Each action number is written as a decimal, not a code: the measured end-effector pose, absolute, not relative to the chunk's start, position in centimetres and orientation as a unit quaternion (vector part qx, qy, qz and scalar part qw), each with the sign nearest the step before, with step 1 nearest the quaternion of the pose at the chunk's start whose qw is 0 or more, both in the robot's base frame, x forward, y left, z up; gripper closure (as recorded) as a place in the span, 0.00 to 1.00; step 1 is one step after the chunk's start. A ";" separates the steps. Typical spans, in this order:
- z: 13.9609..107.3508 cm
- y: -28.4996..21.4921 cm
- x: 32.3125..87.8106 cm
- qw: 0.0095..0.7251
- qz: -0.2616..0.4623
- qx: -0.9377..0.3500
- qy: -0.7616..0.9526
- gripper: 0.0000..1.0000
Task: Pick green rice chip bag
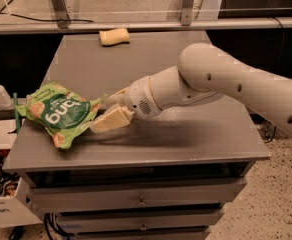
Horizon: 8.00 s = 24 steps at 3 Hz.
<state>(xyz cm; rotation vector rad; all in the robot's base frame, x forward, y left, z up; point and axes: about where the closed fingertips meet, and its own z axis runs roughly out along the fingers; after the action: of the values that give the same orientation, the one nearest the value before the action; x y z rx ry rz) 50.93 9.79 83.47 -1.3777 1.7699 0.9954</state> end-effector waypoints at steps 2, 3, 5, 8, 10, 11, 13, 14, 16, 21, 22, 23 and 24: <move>83.5 8.2 50.9 0.337 0.379 -0.512 0.693 0.87; 84.9 6.6 51.3 0.346 0.383 -0.499 0.696 0.86; 89.8 6.5 51.9 0.392 0.373 -0.534 0.650 0.40; 90.1 7.7 51.4 0.370 0.327 -0.630 0.599 0.00; 85.5 10.1 52.4 0.290 0.215 -0.777 0.516 0.00; 84.2 11.6 52.7 0.284 0.199 -0.807 0.478 0.00; 82.3 14.4 53.1 0.301 0.205 -0.815 0.450 0.18; 82.4 14.7 53.1 0.307 0.207 -0.813 0.450 0.40; 82.9 14.7 53.1 0.307 0.207 -0.813 0.450 0.88; 102.2 20.0 46.1 0.522 0.167 -0.739 0.390 1.00; 106.9 15.9 47.1 0.564 0.125 -0.718 0.390 1.00; 109.6 10.5 48.0 0.589 0.080 -0.693 0.408 1.00; 109.6 6.2 49.3 0.583 0.032 -0.683 0.439 1.00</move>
Offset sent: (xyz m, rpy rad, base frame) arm 0.0001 -0.0327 0.0000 -0.0023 0.0285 -0.0769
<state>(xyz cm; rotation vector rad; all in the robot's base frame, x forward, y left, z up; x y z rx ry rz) 49.33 6.23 109.57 -1.5938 1.0257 0.0737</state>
